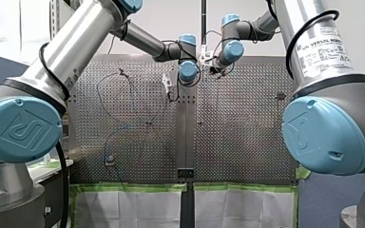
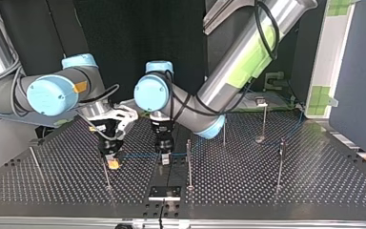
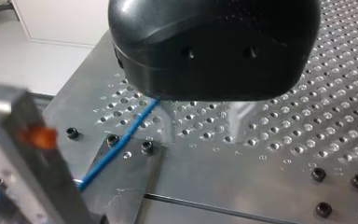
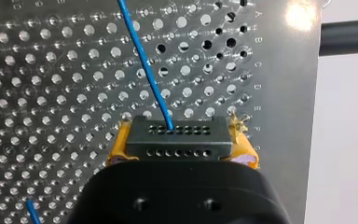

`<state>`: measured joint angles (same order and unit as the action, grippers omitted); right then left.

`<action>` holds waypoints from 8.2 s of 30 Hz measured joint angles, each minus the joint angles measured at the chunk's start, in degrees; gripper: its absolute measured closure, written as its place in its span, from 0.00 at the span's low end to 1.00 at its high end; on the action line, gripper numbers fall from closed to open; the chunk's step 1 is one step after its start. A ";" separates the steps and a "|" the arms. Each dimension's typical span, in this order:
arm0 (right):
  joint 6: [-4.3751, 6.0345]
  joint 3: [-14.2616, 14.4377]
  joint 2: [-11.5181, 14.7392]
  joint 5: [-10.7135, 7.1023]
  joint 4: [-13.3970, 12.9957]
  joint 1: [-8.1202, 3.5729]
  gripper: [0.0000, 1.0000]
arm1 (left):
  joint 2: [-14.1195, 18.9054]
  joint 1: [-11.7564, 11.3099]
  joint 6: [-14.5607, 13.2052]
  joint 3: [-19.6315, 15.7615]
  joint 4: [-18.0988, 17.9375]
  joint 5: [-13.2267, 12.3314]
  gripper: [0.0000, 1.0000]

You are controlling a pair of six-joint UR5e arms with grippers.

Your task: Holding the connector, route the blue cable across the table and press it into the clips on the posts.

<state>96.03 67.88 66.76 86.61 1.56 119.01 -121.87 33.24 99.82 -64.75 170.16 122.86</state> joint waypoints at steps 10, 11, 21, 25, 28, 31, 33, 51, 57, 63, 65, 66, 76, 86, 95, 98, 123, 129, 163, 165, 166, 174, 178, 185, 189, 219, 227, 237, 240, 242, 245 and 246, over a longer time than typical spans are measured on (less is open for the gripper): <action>-0.11 0.28 0.00 -0.02 0.17 0.33 1.00 | 0.03 1.10 1.08 -0.01 0.75 1.67 1.00; -0.11 0.38 0.00 -0.02 0.17 0.34 1.00 | 0.05 1.19 1.20 0.00 1.00 2.10 1.00; -0.19 1.88 0.05 -0.02 0.22 0.74 1.00 | 0.74 2.70 2.53 -2.20 4.10 5.93 1.00; -0.21 2.55 0.23 0.01 0.25 0.96 1.00 | 2.26 3.08 2.66 -4.11 3.00 6.00 1.00; -0.21 3.48 0.71 0.04 0.24 1.20 1.00 | 3.69 3.24 2.34 -5.58 1.63 5.85 1.00; -0.21 4.62 1.40 0.06 0.20 1.45 1.00 | 5.24 3.42 2.03 -7.13 0.07 5.79 1.00; -0.21 5.44 1.89 0.06 0.20 1.57 1.00 | 6.14 3.56 2.01 -8.05 -0.81 5.78 1.00; -0.51 14.16 4.52 1.02 -0.11 1.22 1.00 | 8.78 4.07 2.71 -17.19 -9.95 4.47 1.00; -1.05 17.28 4.57 1.60 -0.23 0.90 1.00 | 8.76 3.96 2.55 -20.01 -12.77 3.35 1.00; -1.99 19.03 4.64 3.11 -0.27 0.68 1.00 | 8.24 3.79 2.21 -23.09 -15.89 0.78 1.00; -2.20 19.64 4.65 3.56 -0.31 0.53 1.00 | 7.46 3.72 2.17 -24.19 -16.93 0.06 1.00; -2.35 20.13 4.65 3.74 -0.38 0.42 1.00 | 7.07 3.68 2.16 -24.63 -17.41 -0.19 1.00; -4.96 23.58 4.63 4.01 -1.52 -0.44 1.00 | 3.40 2.64 2.44 -29.50 -22.24 -2.08 1.00; -4.09 28.08 4.60 3.49 -5.46 -0.39 1.00 | 3.20 1.72 2.47 -34.84 -26.64 -6.76 1.00; -2.80 30.30 4.08 3.04 -10.45 -0.53 1.00 | 3.14 0.97 2.56 -39.35 -27.03 -11.20 1.00; -2.59 30.33 3.38 2.78 -11.87 -0.66 1.00 | 3.11 0.78 2.57 -40.82 -26.99 -11.94 1.00; -2.03 30.35 -0.56 -0.37 -16.32 -1.70 1.00 | 0.18 -1.00 3.96 -32.72 -21.75 -17.88 1.00; -1.97 30.30 -1.84 -1.47 -17.44 -2.46 1.00 | -2.99 -1.14 5.80 -29.52 -23.67 -17.46 1.00; -1.21 23.75 -7.33 -4.79 -18.81 -6.82 1.00 | -9.89 -4.09 5.99 -18.89 -21.34 -18.29 1.00; -1.14 23.26 -7.39 -4.84 -18.80 -7.18 1.00 | -9.89 -4.38 5.85 -18.08 -20.95 -18.26 1.00; -1.12 23.06 -7.42 -4.87 -18.81 -7.35 1.00 | -9.89 -4.59 5.72 -17.53 -20.62 -18.25 1.00; -1.09 21.30 -7.72 -5.32 -18.72 -9.00 1.00 | -9.91 -5.23 4.56 -15.17 -19.03 -18.16 1.00; -1.10 21.08 -7.80 -5.74 -18.72 -9.63 1.00 | -9.95 -5.25 4.30 -15.05 -18.59 -18.15 1.00; -1.31 21.05 -7.82 -6.12 -18.71 -10.20 1.00 | -9.91 -4.97 4.08 -15.03 -17.12 -18.14 0.54; -1.40 21.04 -7.82 -6.24 -18.70 -10.22 1.00 | -9.91 -4.75 3.67 -15.03 -16.24 -18.14 0.22; -2.00 21.04 -10.82 -6.46 -18.90 -11.27 1.00 | -6.89 -0.23 0.78 -19.26 -9.37 -10.96 0.00; -2.01 21.04 -10.97 -8.27 -20.03 -12.43 1.00 | -4.66 3.06 0.88 -20.61 -9.84 -8.08 0.00; -2.03 21.04 -11.06 -12.64 -20.95 -14.43 1.00 | -4.61 8.04 1.70 -20.63 -10.95 -4.50 0.00; -2.13 21.04 -11.06 -14.18 -20.94 -15.08 1.00 | -4.76 9.40 1.92 -20.31 -12.17 -3.21 0.00; -2.24 21.04 -11.06 -15.06 -20.89 -15.43 1.00 | -5.11 10.34 2.01 -19.70 -13.06 -2.29 0.00; -2.60 21.03 -11.07 -16.42 -20.73 -15.98 1.00 | -6.04 11.75 2.27 -18.53 -13.70 -0.89 0.00; -2.87 21.03 -11.07 -16.97 -20.60 -16.28 1.00 | -6.40 12.16 2.38 -18.13 -13.62 -0.48 0.00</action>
<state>93.15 88.91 55.69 69.64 -19.04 102.73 -128.27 45.40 102.20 -82.89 156.54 122.38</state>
